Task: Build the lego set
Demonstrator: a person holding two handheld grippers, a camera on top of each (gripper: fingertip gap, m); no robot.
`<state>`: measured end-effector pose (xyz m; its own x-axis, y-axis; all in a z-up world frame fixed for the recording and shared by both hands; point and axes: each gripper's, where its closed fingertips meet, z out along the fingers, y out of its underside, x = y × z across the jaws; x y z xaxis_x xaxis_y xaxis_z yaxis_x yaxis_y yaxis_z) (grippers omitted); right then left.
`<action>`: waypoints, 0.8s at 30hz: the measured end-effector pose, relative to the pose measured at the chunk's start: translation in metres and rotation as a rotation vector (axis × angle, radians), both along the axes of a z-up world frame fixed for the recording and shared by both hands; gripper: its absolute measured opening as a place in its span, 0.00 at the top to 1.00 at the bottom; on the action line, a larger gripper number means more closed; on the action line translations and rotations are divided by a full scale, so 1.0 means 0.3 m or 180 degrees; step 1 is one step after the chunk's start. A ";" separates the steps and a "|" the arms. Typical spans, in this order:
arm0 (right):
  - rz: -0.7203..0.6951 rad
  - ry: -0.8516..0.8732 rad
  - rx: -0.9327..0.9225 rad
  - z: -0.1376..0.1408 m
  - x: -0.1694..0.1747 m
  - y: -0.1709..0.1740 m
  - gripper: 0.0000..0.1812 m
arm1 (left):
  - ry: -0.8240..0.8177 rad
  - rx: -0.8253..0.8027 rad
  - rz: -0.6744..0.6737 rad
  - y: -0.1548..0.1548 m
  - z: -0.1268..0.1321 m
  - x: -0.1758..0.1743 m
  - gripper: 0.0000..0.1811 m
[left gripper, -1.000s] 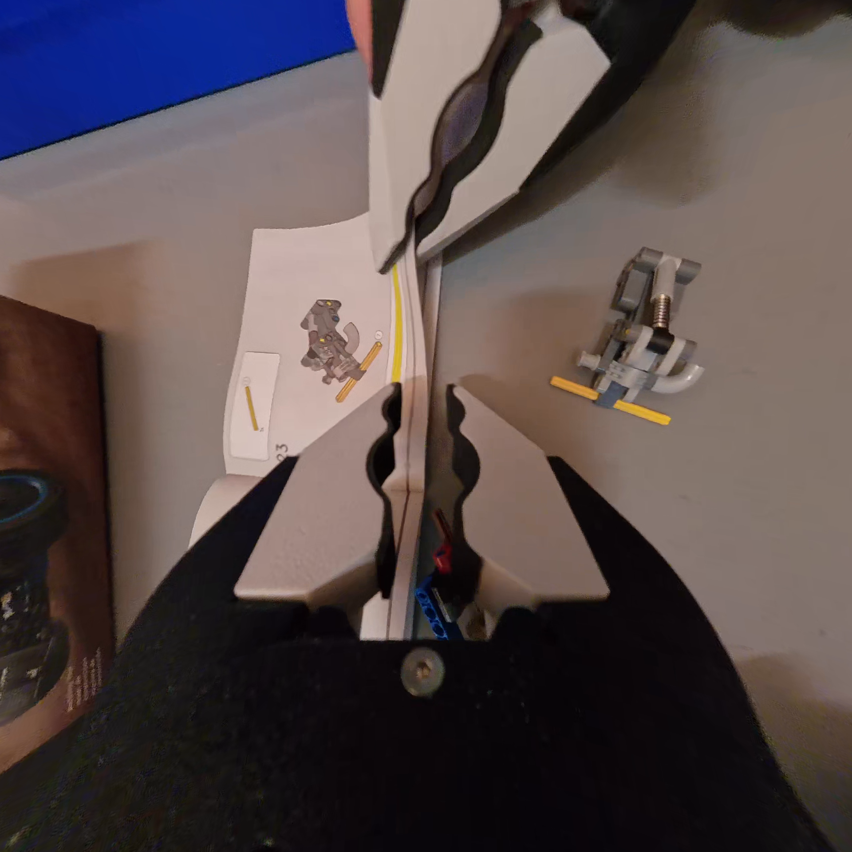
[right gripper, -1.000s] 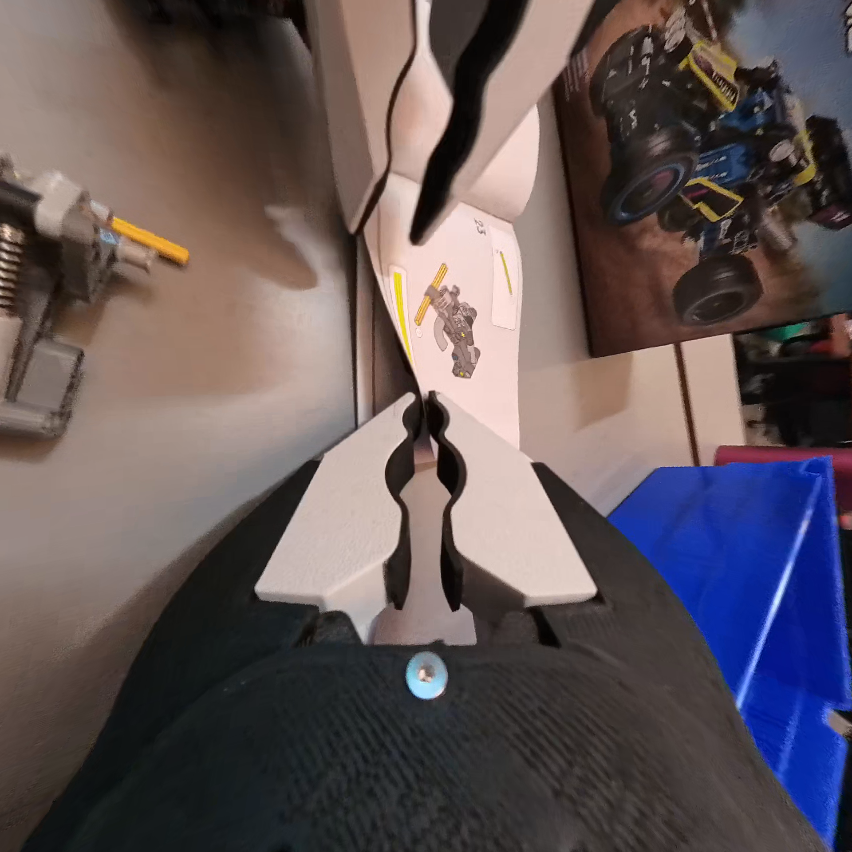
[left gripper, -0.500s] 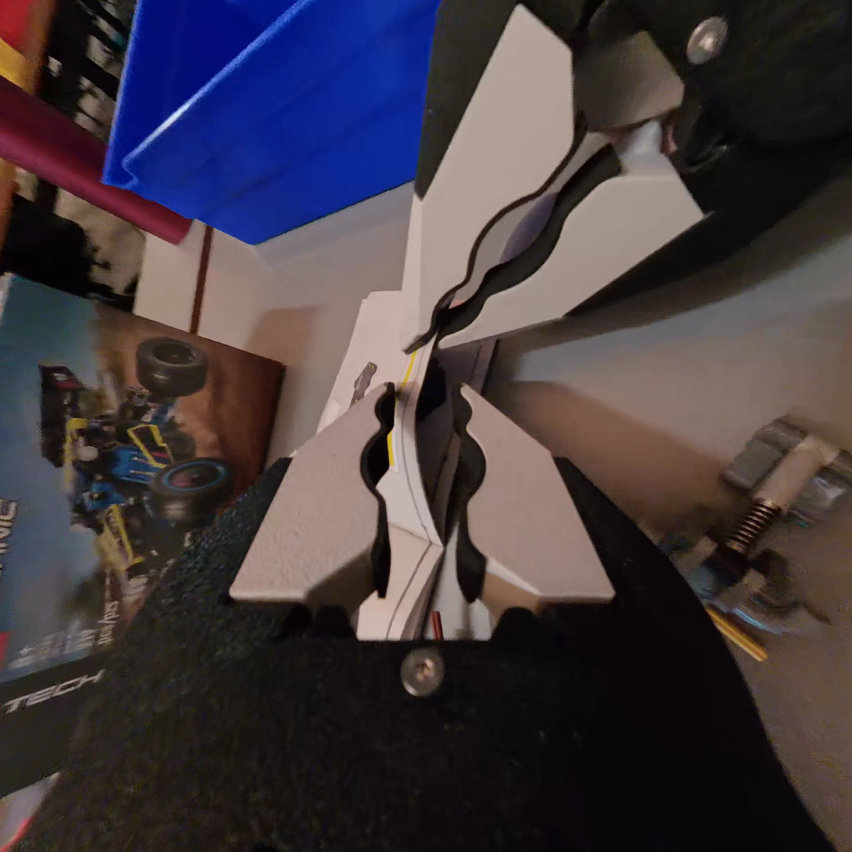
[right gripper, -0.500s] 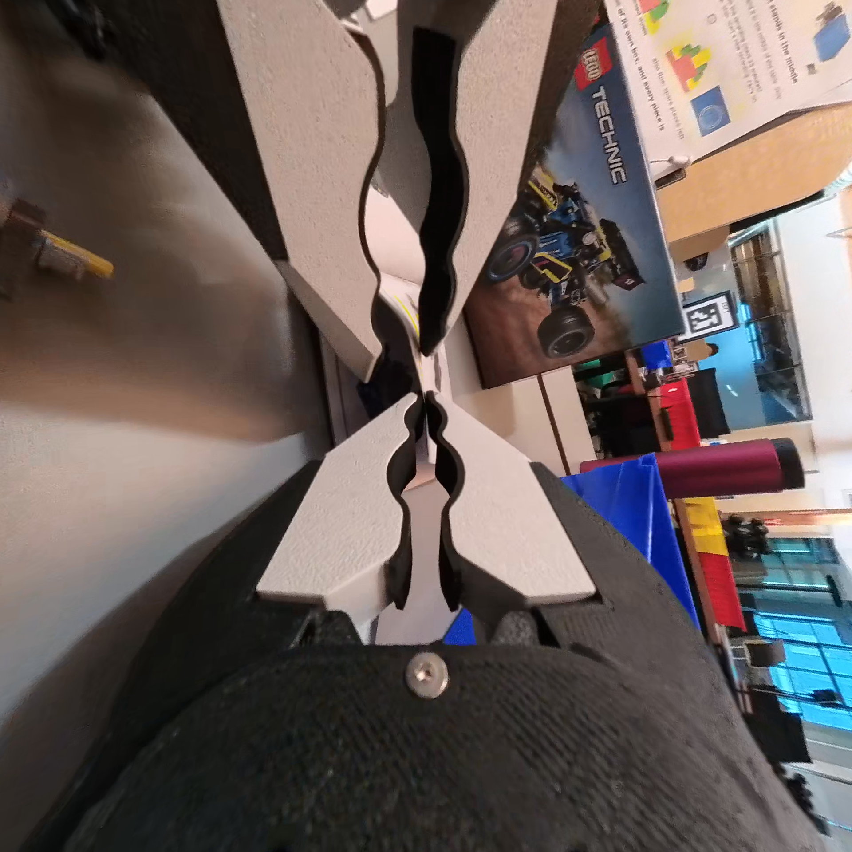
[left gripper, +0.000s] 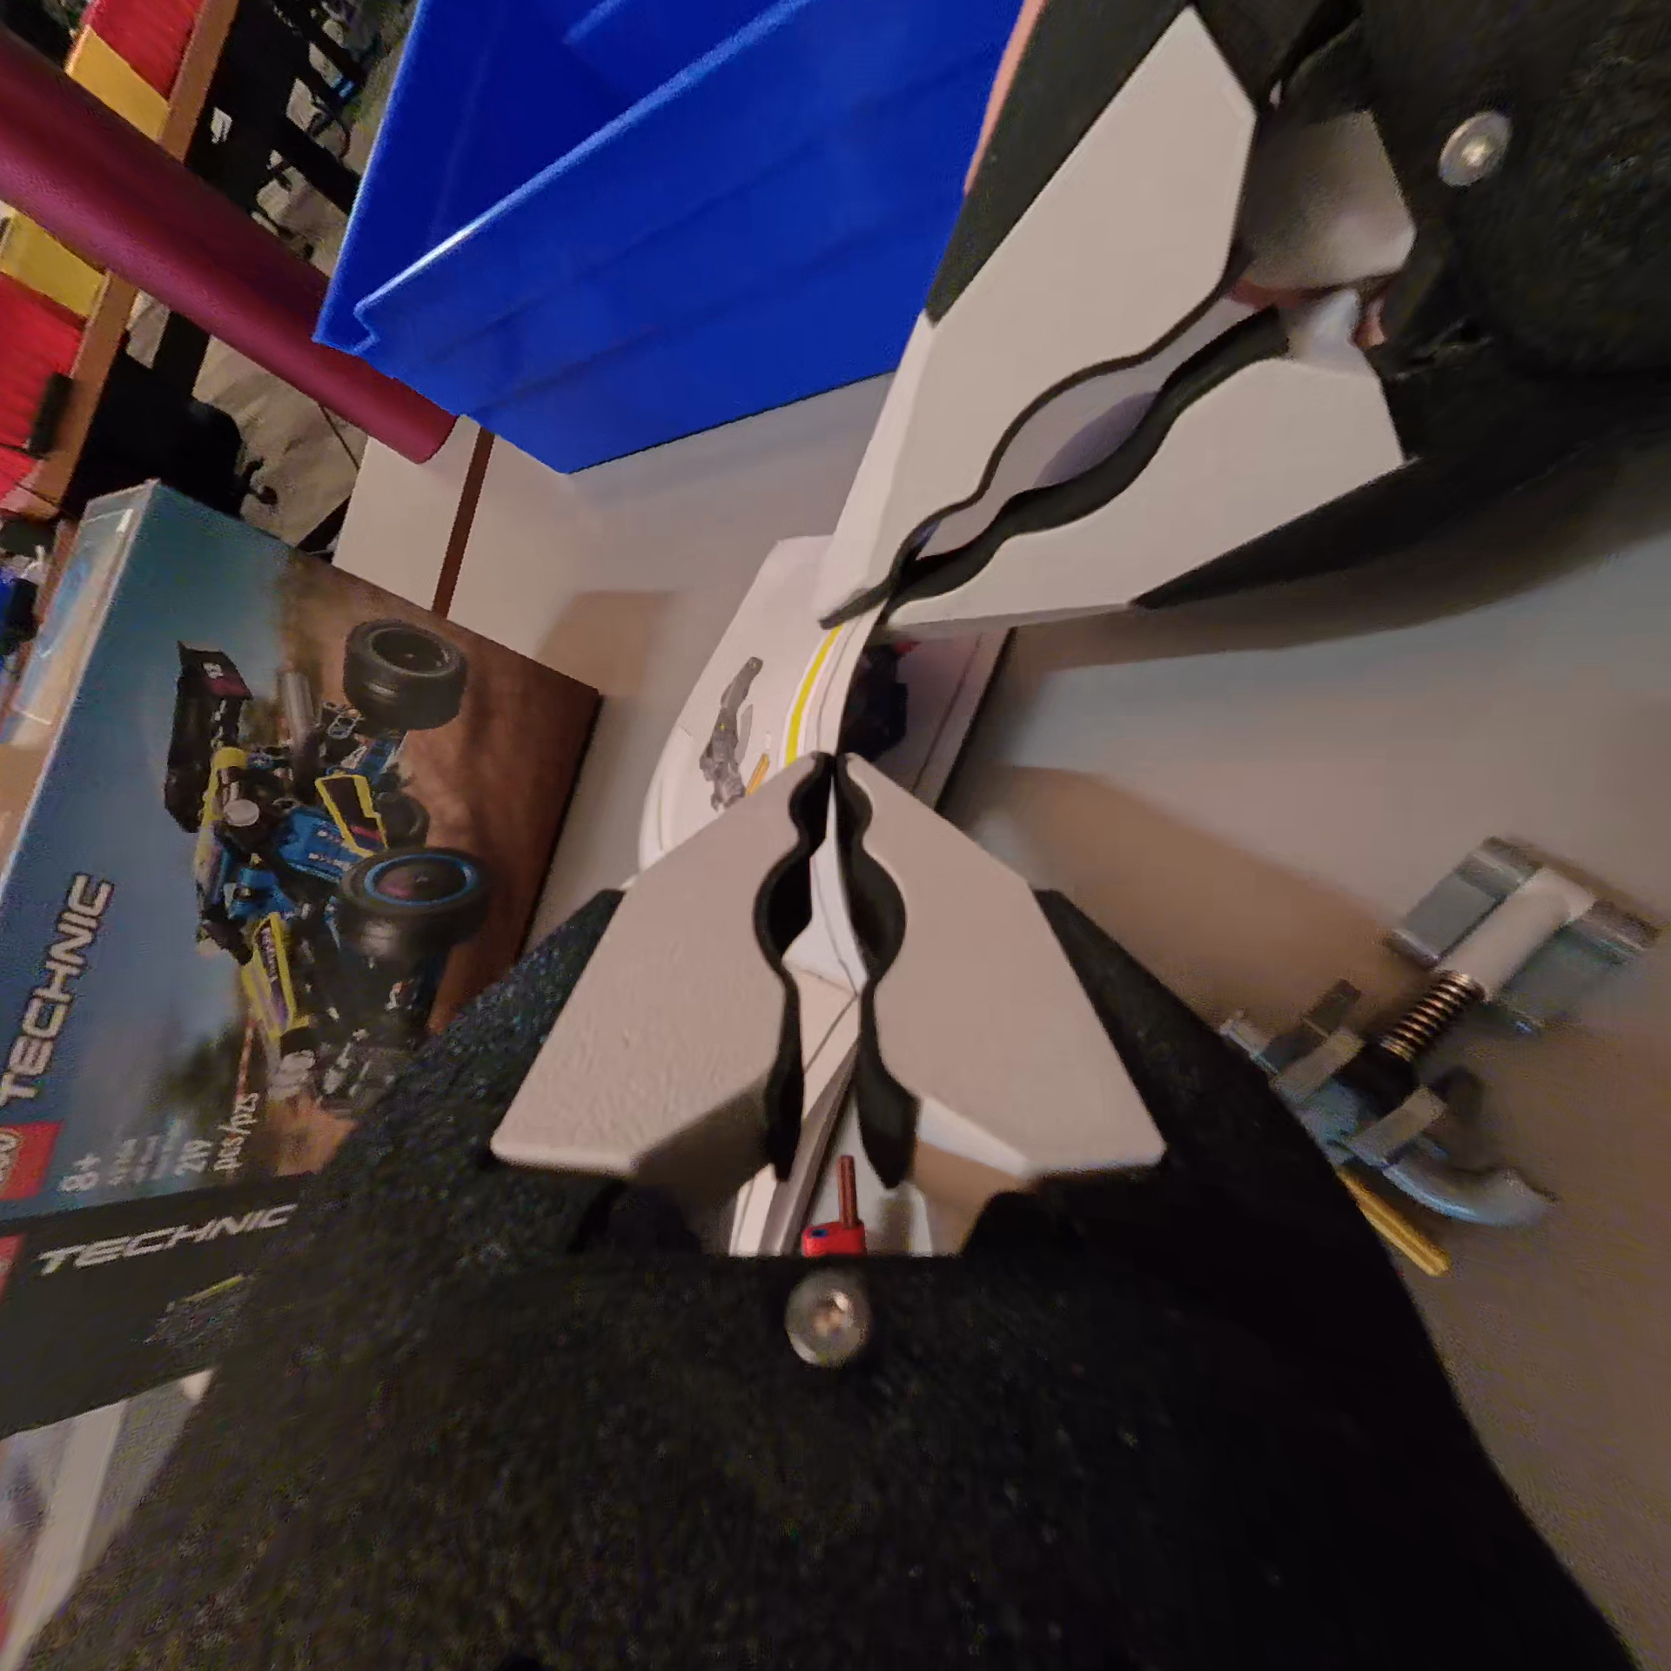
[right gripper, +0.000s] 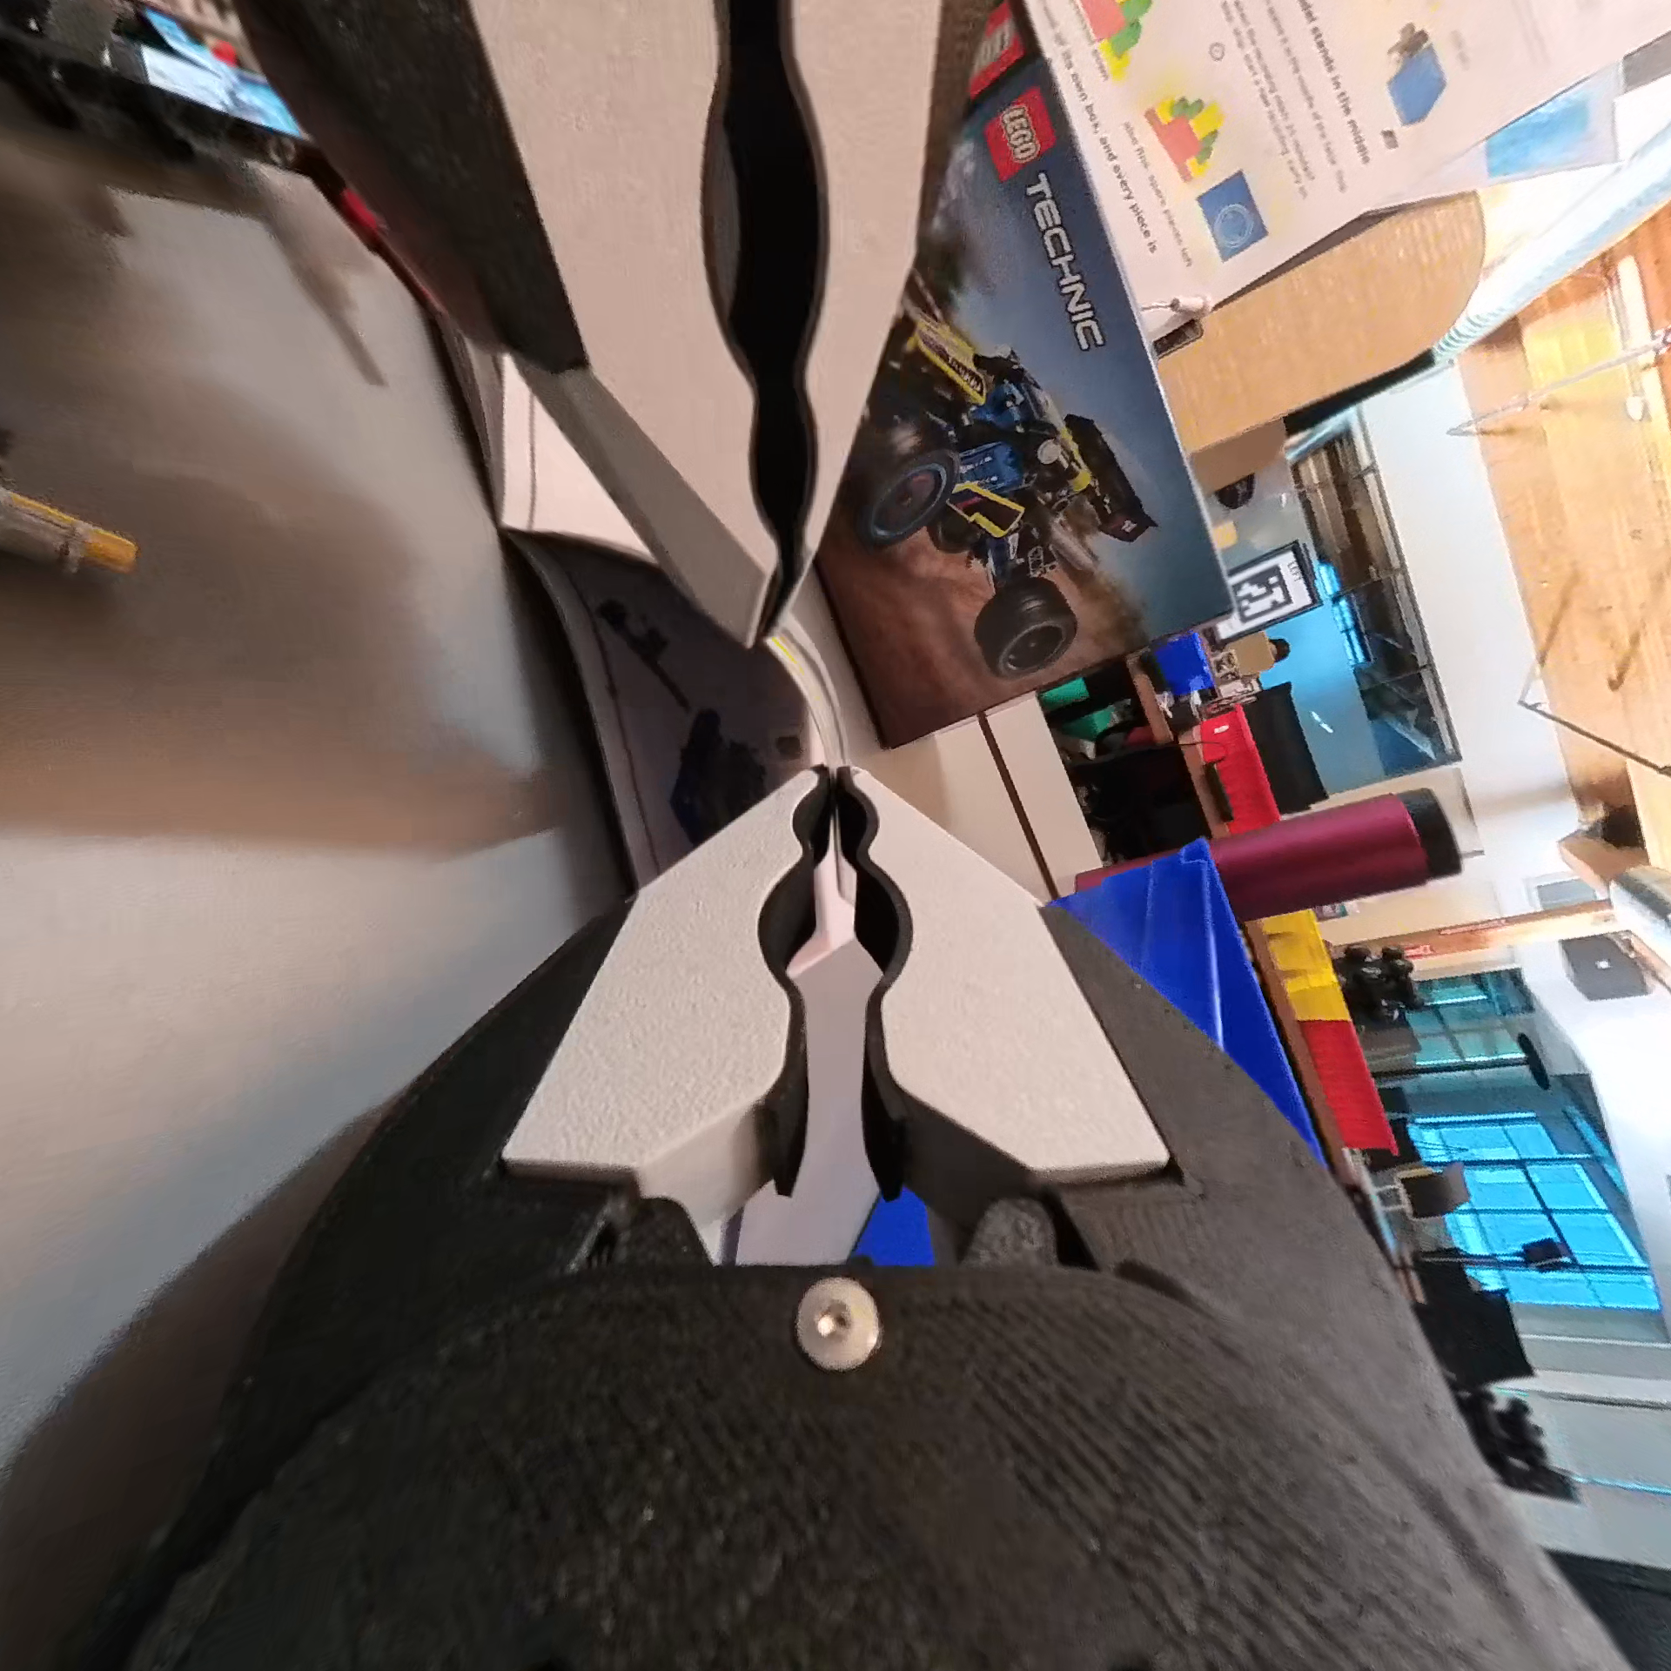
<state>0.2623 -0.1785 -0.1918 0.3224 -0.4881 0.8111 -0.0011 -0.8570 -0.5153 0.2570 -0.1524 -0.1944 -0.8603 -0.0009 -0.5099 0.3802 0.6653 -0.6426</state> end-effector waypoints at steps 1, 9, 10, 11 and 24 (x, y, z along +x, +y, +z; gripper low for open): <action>-0.0004 0.0006 0.0038 0.001 -0.001 -0.002 1.00 | 0.0034 -0.0024 0.0014 0.001 -0.001 0.003 1.00; -0.0787 0.0623 0.0610 -0.051 -0.026 -0.100 0.90 | 0.0122 -0.0385 0.0310 0.020 0.037 0.044 1.00; -0.0921 0.0696 0.0704 -0.064 -0.031 -0.114 0.93 | 0.0141 -0.0437 0.0325 0.023 0.045 0.048 1.00; -0.0993 0.0701 0.0746 -0.067 -0.032 -0.122 1.00 | 0.0185 -0.0464 0.0326 0.025 0.049 0.049 1.00; -0.0298 0.1182 0.2859 0.032 0.035 0.037 0.87 | 0.0454 -0.0485 0.0114 0.019 0.035 0.026 1.00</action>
